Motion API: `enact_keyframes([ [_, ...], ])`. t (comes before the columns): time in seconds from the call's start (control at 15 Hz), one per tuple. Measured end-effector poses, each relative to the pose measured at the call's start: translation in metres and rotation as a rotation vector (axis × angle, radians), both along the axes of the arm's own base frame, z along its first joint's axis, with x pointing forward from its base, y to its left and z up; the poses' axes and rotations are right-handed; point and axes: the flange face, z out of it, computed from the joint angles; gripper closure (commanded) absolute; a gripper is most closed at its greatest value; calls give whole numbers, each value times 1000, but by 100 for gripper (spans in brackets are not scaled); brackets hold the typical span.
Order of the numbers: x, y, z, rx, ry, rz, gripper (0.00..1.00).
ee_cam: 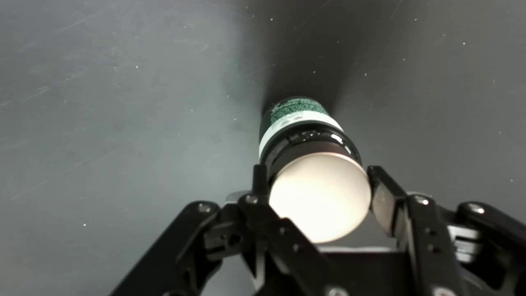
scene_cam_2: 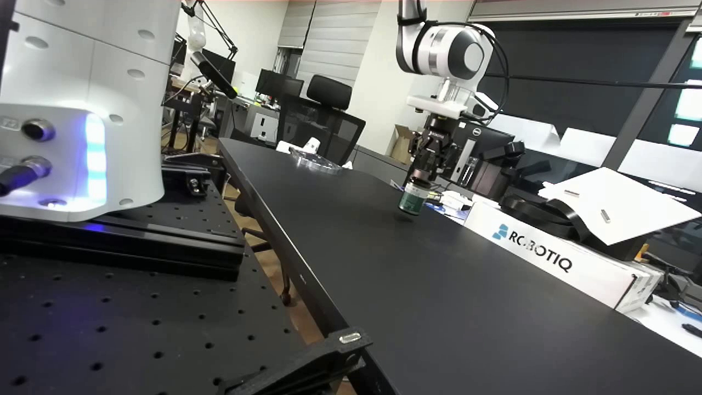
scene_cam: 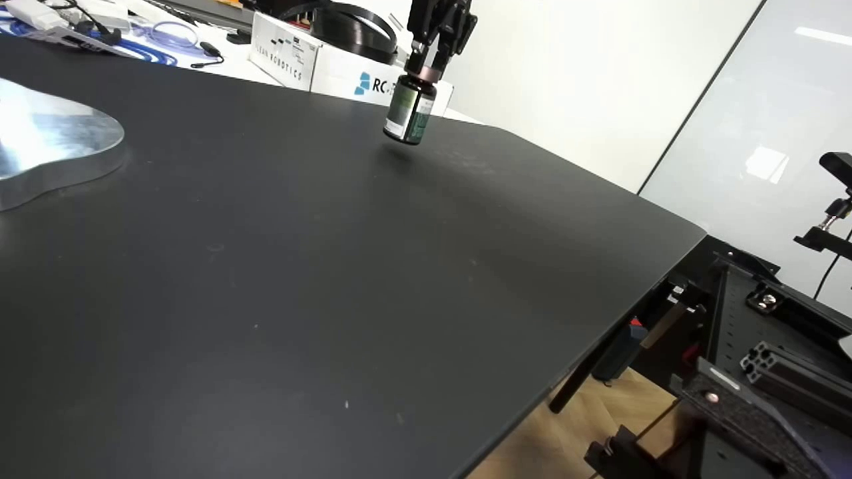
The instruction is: Move the bottle to the right
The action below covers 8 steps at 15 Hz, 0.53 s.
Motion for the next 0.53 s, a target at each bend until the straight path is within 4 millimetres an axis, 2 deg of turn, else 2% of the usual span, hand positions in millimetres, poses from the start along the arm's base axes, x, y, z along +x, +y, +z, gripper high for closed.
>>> enact_keyframes([
  [0.13,-3,-13,19,-13,5,-16,64],
  [0.27,-12,-36,41,-40,32,-38,64],
  [0.4,-27,-69,63,-72,56,-75,64],
  [0.53,-48,-112,81,-105,75,-127,64],
])
